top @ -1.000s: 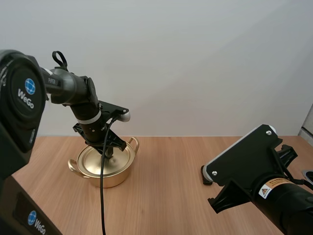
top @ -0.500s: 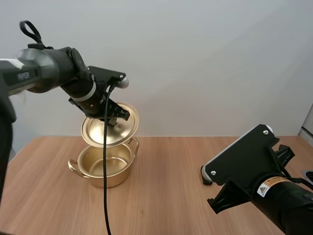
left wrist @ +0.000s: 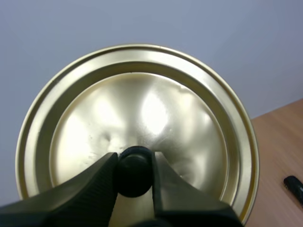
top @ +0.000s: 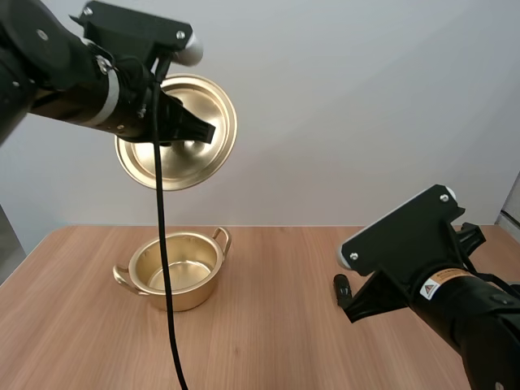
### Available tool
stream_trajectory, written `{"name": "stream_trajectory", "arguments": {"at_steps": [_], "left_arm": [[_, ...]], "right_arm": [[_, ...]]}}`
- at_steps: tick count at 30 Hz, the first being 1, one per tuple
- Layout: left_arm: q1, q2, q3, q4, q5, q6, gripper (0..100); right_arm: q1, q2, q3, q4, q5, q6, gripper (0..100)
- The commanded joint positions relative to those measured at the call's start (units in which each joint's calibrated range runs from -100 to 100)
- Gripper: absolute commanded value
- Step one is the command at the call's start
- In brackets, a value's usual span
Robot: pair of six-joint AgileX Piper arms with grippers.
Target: Open the pot, put the car inside, and close it
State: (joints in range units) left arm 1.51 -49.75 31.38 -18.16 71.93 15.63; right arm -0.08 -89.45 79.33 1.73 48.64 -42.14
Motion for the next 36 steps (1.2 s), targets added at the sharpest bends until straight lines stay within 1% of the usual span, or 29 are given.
{"name": "stream_trajectory", "arguments": {"at_steps": [1,4,8,11,14,17,20,22,26,28,31,32,33,34,36], "left_arm": [[0.01,-10.76,-1.30,0.06,-0.49,-0.49,0],[0.01,-12.84,-3.59,0.06,-0.48,-0.60,0],[0.01,-13.75,-7.27,0.06,-1.24,-0.83,0],[0.01,-13.88,-10.50,0.06,-1.83,-3.15,0],[0.01,-13.88,-12.88,0.31,-1.98,-3.27,0],[0.01,-13.88,-14.53,1.24,-1.81,-3.27,0],[0.01,-13.88,-15.63,2.48,-1.81,-4.21,0],[0.01,-13.88,-16.08,3.59,-1.81,-4.82,0],[0.01,-13.88,-16.51,4.92,-3.05,-4.82,0],[0.01,-13.88,-16.51,4.84,-3.09,-4.82,0],[0.01,-13.88,-16.51,4.84,-3.09,-4.82,0],[0.01,-13.88,-16.51,4.84,-3.09,-4.82,0],[0.01,-13.88,-16.51,4.84,-3.09,-4.82,0],[0.01,-13.88,-16.51,4.84,-3.09,-4.82,0],[0.01,-13.88,-16.51,4.84,-3.09,-4.82,0]], "right_arm": [[-0.02,5.58,-0.08,0.03,-6.21,-0.71,0],[-0.28,12.34,-0.08,0.03,-10.66,-1.43,0],[-0.37,22.29,-0.26,0.13,-13.76,0.53,0],[-0.37,30.27,-2.92,0.13,-9.84,2.16,0],[-0.37,38.12,-8.02,0.13,-3.16,5.71,0],[-0.37,44.30,-12.78,0.71,3.50,7.77,0],[-0.37,49.32,-16.84,3.52,9.34,7.96,0],[-0.37,51.92,-18.72,5.21,11.22,7.96,0],[-0.37,55.08,-19.41,4.60,11.07,7.11,0],[-0.37,55.71,-19.41,4.45,10.07,7.11,18],[-0.37,56.02,-19.48,4.45,7.40,7.11,66],[-0.37,56.02,-19.48,4.45,6.62,7.24,76],[-0.37,56.02,-19.48,4.45,6.02,7.56,83],[-0.37,56.02,-19.48,4.45,5.59,7.81,85],[-0.37,56.02,-19.48,4.70,4.38,7.91,84]]}}
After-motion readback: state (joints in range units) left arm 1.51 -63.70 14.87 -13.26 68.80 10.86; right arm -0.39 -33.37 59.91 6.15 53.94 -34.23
